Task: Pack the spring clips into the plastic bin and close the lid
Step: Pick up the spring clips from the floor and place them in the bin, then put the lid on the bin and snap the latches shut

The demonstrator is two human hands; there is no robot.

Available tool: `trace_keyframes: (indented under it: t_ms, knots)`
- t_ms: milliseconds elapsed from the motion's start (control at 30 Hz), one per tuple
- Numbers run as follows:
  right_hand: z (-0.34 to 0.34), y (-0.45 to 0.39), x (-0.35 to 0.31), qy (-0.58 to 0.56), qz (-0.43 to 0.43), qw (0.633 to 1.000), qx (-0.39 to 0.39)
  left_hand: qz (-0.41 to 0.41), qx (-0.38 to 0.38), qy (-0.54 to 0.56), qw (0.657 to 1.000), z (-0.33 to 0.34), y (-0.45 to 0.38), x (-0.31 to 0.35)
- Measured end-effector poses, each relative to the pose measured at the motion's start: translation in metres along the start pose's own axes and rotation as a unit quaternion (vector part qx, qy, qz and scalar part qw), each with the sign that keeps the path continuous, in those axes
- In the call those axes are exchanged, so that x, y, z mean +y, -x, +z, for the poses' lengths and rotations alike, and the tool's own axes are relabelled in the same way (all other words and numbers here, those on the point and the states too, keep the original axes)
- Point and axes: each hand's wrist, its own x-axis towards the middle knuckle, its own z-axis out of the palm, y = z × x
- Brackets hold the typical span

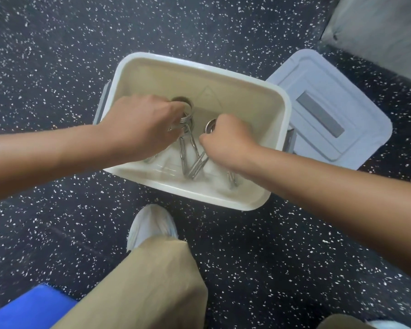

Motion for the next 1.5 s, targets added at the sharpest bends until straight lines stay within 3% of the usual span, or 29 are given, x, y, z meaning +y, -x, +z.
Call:
trace_keyframes:
  t_ms: [300,567,867,1067,1200,1400,1500]
  knots:
    - [-0.009,0.018,0.012,-0.002,-0.074,0.997,0.008,-0.009,-0.020,-0.008,1.000,-0.002,-0.002,0.008]
    - [-0.060,0.039,0.039,-0.073,-0.204,0.965,0.150,0.006,-0.009,0.008,1.000,0.001,-0.002,0.018]
    - [-0.096,-0.006,0.103,-0.031,-0.121,0.962,0.242,0.042,0.041,0.056,0.997,-0.013,-0.004,0.046]
    - [-0.091,-0.046,0.155,0.159,-0.008,0.970,0.185,0.053,0.017,0.096,0.994,-0.006,0.006,0.066]
    - [-0.092,-0.059,0.170,0.236,0.036,0.949,0.207,0.030,-0.028,0.103,0.994,0.003,0.010,0.065]
    - [-0.101,-0.071,0.176,0.304,0.037,0.933,0.190,0.010,-0.111,-0.044,0.993,0.020,-0.022,0.069]
    - [-0.103,-0.073,0.175,0.362,0.014,0.914,0.184,0.047,-0.136,-0.154,0.977,0.024,-0.037,0.077]
